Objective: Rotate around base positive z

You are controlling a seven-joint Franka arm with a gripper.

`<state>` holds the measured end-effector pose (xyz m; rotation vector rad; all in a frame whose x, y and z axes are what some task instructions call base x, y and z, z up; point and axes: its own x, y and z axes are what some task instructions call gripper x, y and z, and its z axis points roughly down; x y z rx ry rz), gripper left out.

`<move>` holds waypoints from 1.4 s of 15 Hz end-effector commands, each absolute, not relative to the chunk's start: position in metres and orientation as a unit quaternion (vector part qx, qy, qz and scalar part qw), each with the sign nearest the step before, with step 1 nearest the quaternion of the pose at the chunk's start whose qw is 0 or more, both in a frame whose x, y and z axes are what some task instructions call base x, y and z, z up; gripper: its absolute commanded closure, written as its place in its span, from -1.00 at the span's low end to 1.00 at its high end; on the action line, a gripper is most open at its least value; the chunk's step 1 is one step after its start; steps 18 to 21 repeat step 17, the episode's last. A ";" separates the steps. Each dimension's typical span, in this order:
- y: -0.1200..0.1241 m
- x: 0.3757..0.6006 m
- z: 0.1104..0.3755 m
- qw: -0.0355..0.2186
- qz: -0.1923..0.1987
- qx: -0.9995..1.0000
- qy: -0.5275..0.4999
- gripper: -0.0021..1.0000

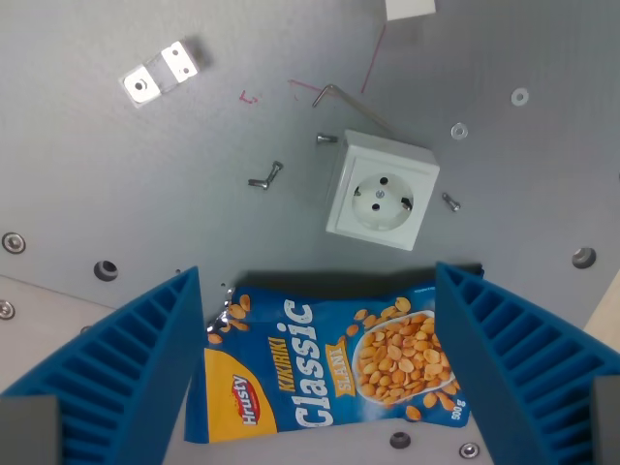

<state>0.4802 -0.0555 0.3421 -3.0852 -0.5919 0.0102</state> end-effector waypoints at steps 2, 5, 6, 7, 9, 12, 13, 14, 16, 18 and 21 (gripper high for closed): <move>-0.056 0.480 0.344 -0.001 0.001 -0.962 -0.271 -1.00; -0.056 0.480 0.344 -0.001 0.001 -0.957 -0.290 -1.00; -0.056 0.480 0.344 -0.001 0.001 -0.955 -0.297 -1.00; -0.056 0.480 0.344 -0.002 0.001 -0.953 -0.303 -1.00; -0.056 0.480 0.344 -0.002 0.001 -0.949 -0.316 -1.00; -0.056 0.480 0.344 -0.002 0.001 -0.942 -0.335 -1.00; -0.056 0.480 0.344 -0.002 0.001 -0.940 -0.341 -1.00; -0.056 0.480 0.344 -0.002 0.001 -0.938 -0.347 -1.00; -0.056 0.480 0.344 -0.002 0.001 -0.933 -0.360 -1.00; -0.056 0.480 0.344 -0.002 0.001 -0.931 -0.366 -1.00; -0.056 0.480 0.344 -0.002 0.001 -0.931 -0.366 -1.00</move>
